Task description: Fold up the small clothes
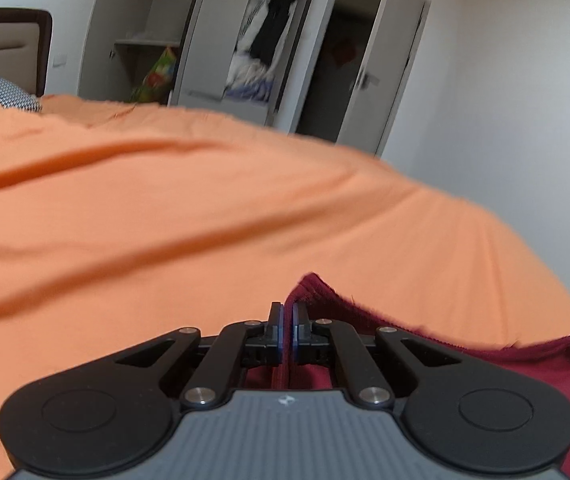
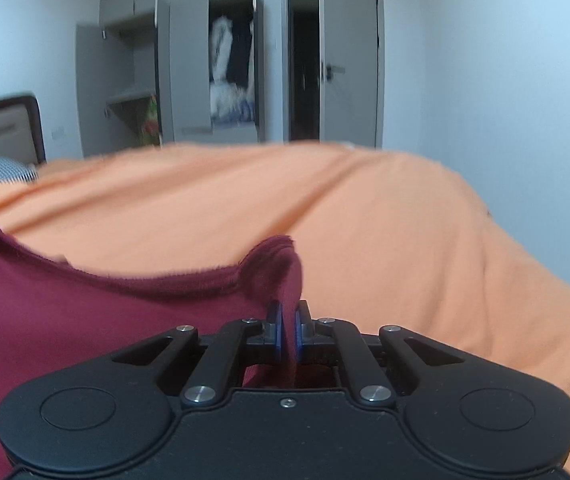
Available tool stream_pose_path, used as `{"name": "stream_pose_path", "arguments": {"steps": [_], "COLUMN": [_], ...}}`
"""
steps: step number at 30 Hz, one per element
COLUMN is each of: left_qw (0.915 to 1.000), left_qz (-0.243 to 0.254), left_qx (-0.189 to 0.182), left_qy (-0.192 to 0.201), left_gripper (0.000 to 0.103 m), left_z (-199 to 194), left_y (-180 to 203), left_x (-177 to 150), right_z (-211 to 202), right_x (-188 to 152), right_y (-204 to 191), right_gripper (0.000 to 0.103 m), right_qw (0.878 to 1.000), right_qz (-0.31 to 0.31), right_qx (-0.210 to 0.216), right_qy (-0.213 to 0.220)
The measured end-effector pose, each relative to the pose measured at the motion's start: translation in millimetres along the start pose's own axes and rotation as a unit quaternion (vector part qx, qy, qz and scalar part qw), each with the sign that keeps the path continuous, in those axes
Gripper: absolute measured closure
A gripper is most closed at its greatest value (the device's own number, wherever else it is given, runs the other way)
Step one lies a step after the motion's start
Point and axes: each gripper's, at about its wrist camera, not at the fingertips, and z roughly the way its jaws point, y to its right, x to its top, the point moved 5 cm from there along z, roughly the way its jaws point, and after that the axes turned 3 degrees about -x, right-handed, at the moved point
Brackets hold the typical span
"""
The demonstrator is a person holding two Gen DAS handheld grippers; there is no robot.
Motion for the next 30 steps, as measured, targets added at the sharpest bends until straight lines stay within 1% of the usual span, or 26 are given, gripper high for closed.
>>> {"name": "stream_pose_path", "arguments": {"steps": [3,5,6,8,10,11,12,13,16,17,18,19,21,25,30], "left_qw": [0.9999,0.9998,0.9998,0.9996,0.9995,0.9995,0.9995,0.9994,0.9994,0.9994,0.9995,0.9995,0.9995,0.9994,0.9993], "left_qz": [0.003,-0.005,-0.009,-0.015,-0.018,-0.018,-0.018,-0.016,-0.007,-0.005,-0.004,-0.005,-0.005,-0.003,-0.005], "left_qx": [0.006,0.007,0.008,0.018,0.024,0.025,0.027,0.031,0.035,0.033,0.030,0.028,0.027,0.030,0.035], "left_qy": [-0.011,-0.016,-0.018,-0.018,-0.012,-0.009,-0.006,-0.004,0.005,0.006,0.007,0.009,0.016,0.014,0.014], "left_gripper": [0.100,0.097,0.089,0.073,0.052,0.046,0.032,0.022,0.012,0.010,0.004,0.001,0.001,0.001,0.000], "left_z": [7.1,8.4,8.8,7.2,-1.5,-6.4,-12.3,-17.8,-38.5,-44.9,-51.2,-57.8,-70.5,-92.9,-111.1], "left_y": [-3.5,-7.0,-7.6,-10.2,-13.5,-14.2,-15.1,-12.4,-6.7,-4.4,-1.6,0.5,4.1,9.3,9.5], "left_x": [-8.0,-9.2,-9.4,-9.0,-7.6,-7.0,-5.7,-3.4,-1.0,-0.8,-0.5,-0.8,-1.7,-6.2,-11.2], "right_z": [11.2,14.3,15.3,16.3,13.4,9.9,6.4,1.3,-19.6,-26.0,-32.3,-38.7,-50.4,-67.4,-83.0], "right_x": [-9.5,-10.7,-10.4,-10.5,-9.0,-8.6,-7.6,-6.7,-2.3,-0.1,2.0,3.9,8.6,13.4,5.7], "right_y": [1.9,2.5,3.4,4.0,4.6,5.6,6.3,7.0,4.4,3.2,0.8,-2.2,-7.8,-22.8,-49.3], "right_gripper": [0.093,0.087,0.084,0.082,0.071,0.062,0.052,0.048,0.019,0.016,0.010,0.005,0.001,0.001,0.001], "right_qw": [1.000,1.000,1.000,1.000,1.000,1.000,1.000,1.000,1.000,0.999,0.999,0.999,0.998,0.998,0.998], "right_qz": [0.005,0.012,0.015,0.019,0.019,0.017,0.015,0.013,0.000,-0.005,-0.011,-0.017,-0.026,-0.029,-0.039], "right_qx": [-0.003,-0.003,-0.003,0.001,0.000,-0.004,-0.007,-0.011,-0.021,-0.023,-0.023,-0.022,-0.022,-0.004,0.019], "right_qy": [-0.016,-0.018,-0.019,-0.018,-0.014,-0.010,-0.006,0.000,0.019,0.026,0.033,0.040,0.050,0.058,0.055]}}
